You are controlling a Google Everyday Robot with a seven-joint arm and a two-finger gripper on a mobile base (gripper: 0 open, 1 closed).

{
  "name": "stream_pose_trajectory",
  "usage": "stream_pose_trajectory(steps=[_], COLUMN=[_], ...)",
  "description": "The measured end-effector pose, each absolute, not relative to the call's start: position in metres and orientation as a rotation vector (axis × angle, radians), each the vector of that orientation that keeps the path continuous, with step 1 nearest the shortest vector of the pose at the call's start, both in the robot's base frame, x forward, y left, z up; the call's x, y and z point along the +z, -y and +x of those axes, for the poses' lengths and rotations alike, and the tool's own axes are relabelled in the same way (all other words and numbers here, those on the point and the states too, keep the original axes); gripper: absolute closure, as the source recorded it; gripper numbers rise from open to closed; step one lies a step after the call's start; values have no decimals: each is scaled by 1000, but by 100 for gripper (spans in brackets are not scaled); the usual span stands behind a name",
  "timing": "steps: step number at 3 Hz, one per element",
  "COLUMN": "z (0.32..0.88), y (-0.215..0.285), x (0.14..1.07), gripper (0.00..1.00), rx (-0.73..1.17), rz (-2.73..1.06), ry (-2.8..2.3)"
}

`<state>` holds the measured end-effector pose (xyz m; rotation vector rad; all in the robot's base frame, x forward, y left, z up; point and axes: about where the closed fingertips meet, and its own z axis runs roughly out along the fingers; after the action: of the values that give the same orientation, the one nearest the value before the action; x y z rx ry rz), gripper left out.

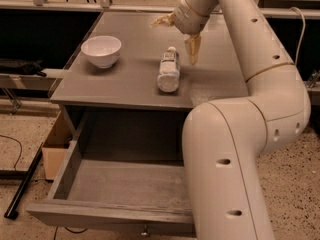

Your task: Place blue plastic bottle into top drawer

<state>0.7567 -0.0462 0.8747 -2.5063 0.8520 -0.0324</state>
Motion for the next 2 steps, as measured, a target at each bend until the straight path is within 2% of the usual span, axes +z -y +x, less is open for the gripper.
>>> stream_pose_trajectory(steps=[2], z=[771], y=[39], x=[864], gripper=[0], rx=[-62], rz=[-2476], ry=[-798])
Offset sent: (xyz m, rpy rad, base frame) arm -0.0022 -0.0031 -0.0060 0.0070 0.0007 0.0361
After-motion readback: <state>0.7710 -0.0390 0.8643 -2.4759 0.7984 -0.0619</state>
